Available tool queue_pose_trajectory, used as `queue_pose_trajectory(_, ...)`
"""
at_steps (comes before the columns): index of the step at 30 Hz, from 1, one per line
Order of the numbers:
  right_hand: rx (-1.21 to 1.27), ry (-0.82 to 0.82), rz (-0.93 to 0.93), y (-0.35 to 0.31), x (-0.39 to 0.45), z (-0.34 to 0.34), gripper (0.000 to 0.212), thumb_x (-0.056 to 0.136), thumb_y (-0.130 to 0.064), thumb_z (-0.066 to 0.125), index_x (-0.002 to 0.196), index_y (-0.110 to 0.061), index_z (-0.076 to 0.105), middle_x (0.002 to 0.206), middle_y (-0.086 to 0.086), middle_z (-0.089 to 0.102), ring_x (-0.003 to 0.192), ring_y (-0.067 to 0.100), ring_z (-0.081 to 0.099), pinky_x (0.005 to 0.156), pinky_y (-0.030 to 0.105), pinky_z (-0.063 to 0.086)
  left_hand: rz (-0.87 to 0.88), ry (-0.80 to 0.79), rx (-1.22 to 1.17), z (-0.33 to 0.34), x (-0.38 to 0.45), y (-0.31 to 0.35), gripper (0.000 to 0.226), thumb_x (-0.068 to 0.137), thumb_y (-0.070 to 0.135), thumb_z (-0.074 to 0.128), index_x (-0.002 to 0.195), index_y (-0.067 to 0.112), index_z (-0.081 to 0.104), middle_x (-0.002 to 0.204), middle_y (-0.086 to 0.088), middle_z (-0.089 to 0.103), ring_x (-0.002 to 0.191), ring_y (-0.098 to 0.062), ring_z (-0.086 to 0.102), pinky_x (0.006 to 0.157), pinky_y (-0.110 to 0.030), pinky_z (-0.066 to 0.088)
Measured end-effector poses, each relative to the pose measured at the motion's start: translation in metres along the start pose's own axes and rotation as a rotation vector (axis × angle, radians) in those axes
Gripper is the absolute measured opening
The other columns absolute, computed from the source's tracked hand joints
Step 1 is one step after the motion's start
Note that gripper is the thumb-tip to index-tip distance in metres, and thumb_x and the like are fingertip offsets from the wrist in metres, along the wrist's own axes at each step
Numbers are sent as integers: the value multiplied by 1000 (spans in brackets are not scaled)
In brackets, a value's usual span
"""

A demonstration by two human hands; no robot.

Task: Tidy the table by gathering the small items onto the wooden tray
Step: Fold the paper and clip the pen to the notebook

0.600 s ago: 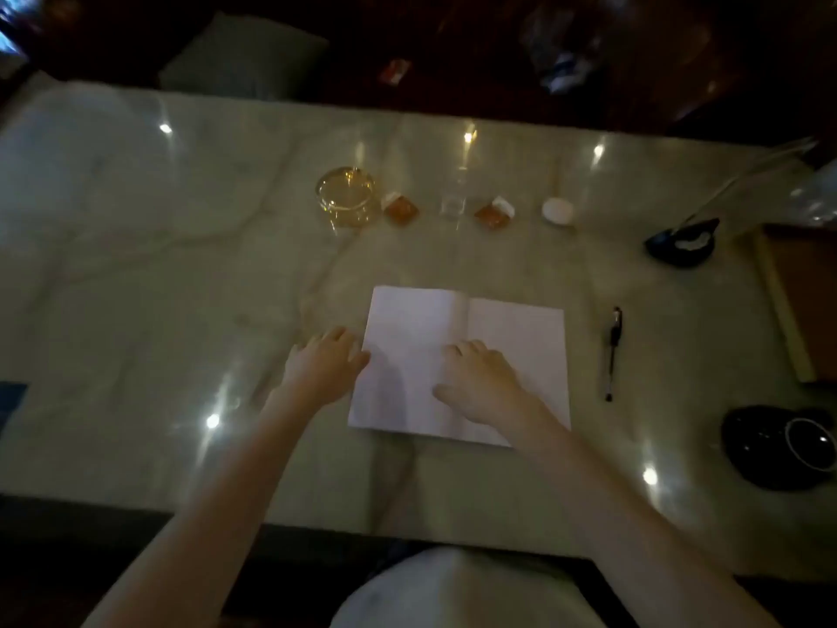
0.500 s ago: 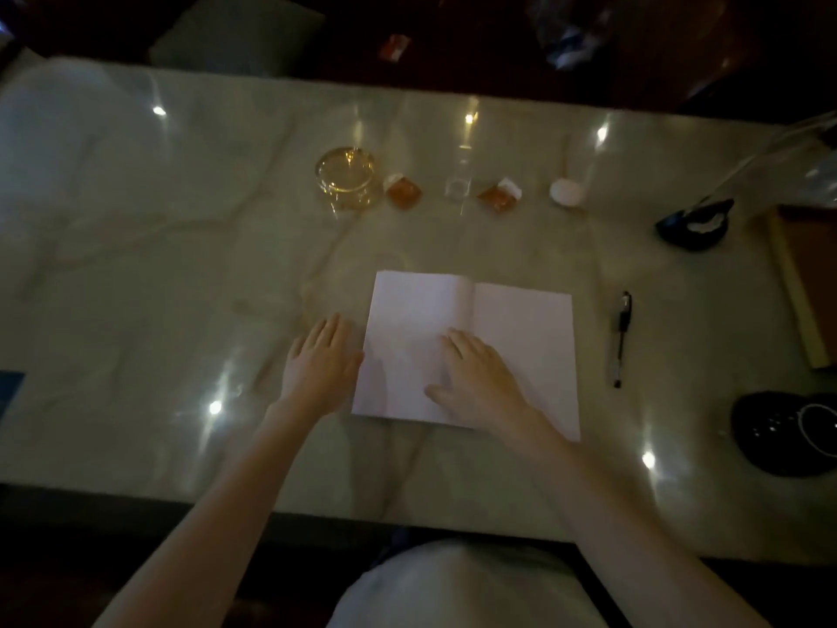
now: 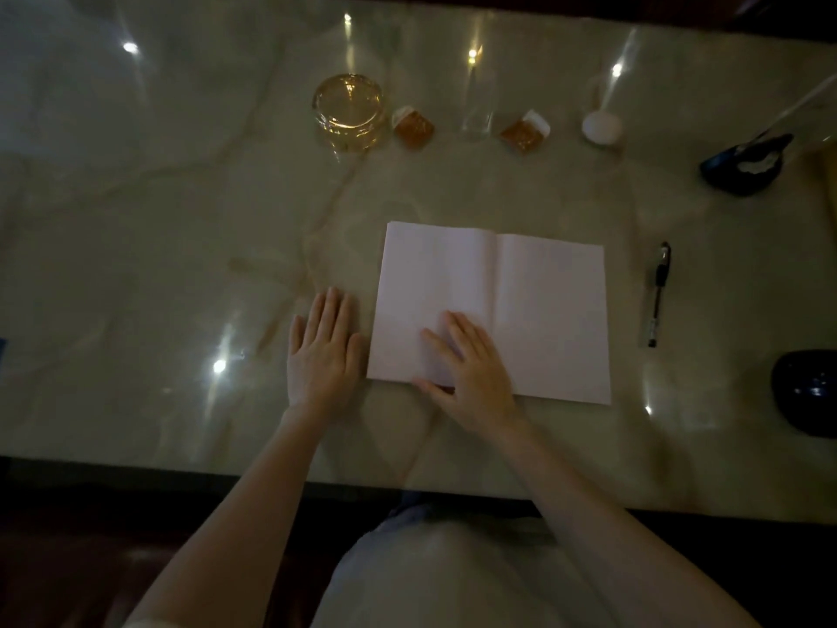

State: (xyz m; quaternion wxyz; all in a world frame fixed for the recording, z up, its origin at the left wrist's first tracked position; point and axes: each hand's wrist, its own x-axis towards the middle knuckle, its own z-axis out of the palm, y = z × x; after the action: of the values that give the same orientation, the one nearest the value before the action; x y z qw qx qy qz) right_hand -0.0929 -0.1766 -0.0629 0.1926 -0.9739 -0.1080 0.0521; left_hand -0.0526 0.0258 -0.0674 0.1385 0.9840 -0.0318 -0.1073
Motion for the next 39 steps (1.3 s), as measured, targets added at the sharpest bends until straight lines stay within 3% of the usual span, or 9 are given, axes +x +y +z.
queue_pose_trajectory(7, -162, 239, -185, 9, 6, 8, 58, 81, -55, 53, 109, -6, 67, 117, 12, 67, 111, 28, 62, 97, 40, 47, -3, 47, -31, 1, 0, 0, 57, 90, 39, 16, 144, 22, 11, 155, 3, 7, 141, -9, -2, 116, -37, 0)
queue_pose_trajectory(16, -266, 551, -416, 7, 6, 21, 33, 91, -29, 52, 81, -5, 72, 88, 11, 75, 86, 22, 71, 77, 32, 58, 4, 85, -38, 2, 0, -3, 55, 91, 39, 17, 144, 24, 14, 155, 4, 9, 141, -8, -1, 115, -35, 0)
queue_pose_trajectory(20, -84, 596, -226, -3, 4, 10, 42, 97, -24, 38, 81, -4, 71, 77, 8, 73, 72, 13, 65, 72, 24, 47, 4, 87, -51, 1, -1, -2, 56, 91, 40, 16, 144, 23, 15, 155, 4, 9, 141, -7, -2, 115, -34, 0)
queue_pose_trajectory(23, 121, 463, -56, -10, 0, 0, 50, 98, -33, 29, 85, -3, 67, 69, 10, 70, 57, 20, 63, 54, 25, 44, 5, 94, -56, 1, -1, -2, 56, 90, 39, 16, 144, 23, 16, 155, 4, 10, 141, -7, -1, 115, -34, 0)
queue_pose_trajectory(26, 364, 404, 160, -15, -9, -9, 38, 96, -32, 38, 85, -4, 62, 58, 9, 58, 49, 9, 48, 47, 18, 34, 6, 107, -79, 1, -2, -1, 57, 90, 38, 17, 143, 21, 20, 154, 2, 13, 141, -9, 3, 115, -36, 2)
queue_pose_trajectory(30, 608, 445, 422, -24, -16, -20, 16, 95, -16, 46, 89, -9, 60, 60, -11, 47, 53, 4, 48, 51, 11, 36, -8, 154, -131, 1, -4, 1, 57, 89, 37, 21, 142, 16, 25, 153, -3, 20, 141, -13, 11, 115, -39, 5)
queue_pose_trajectory(33, 817, 452, 602, -23, -19, -23, 23, 96, -18, 43, 74, -23, 51, 67, -5, 53, 68, 22, 58, 65, 42, 53, -74, 202, -142, 1, -9, 2, 57, 89, 38, 19, 138, 14, 34, 151, -6, 25, 141, -16, 14, 115, -41, 5)
queue_pose_trajectory(35, 989, 492, 734, -20, -21, -28, 27, 96, -18, 43, 72, -28, 51, 75, 0, 57, 82, 32, 62, 75, 50, 56, -101, 207, -210, 1, -13, 9, 64, 86, 44, 13, 134, 13, 41, 151, -5, 27, 141, -17, 14, 114, -41, 6)
queue_pose_trajectory(39, 1320, 545, 882, -15, -29, -41, 20, 97, -16, 41, 82, -17, 55, 100, 14, 62, 97, 28, 63, 73, 28, 59, -101, 149, -314, 6, -17, 35, 55, 92, 42, 20, 136, 14, 37, 151, -5, 25, 142, -18, 11, 115, -42, 4)
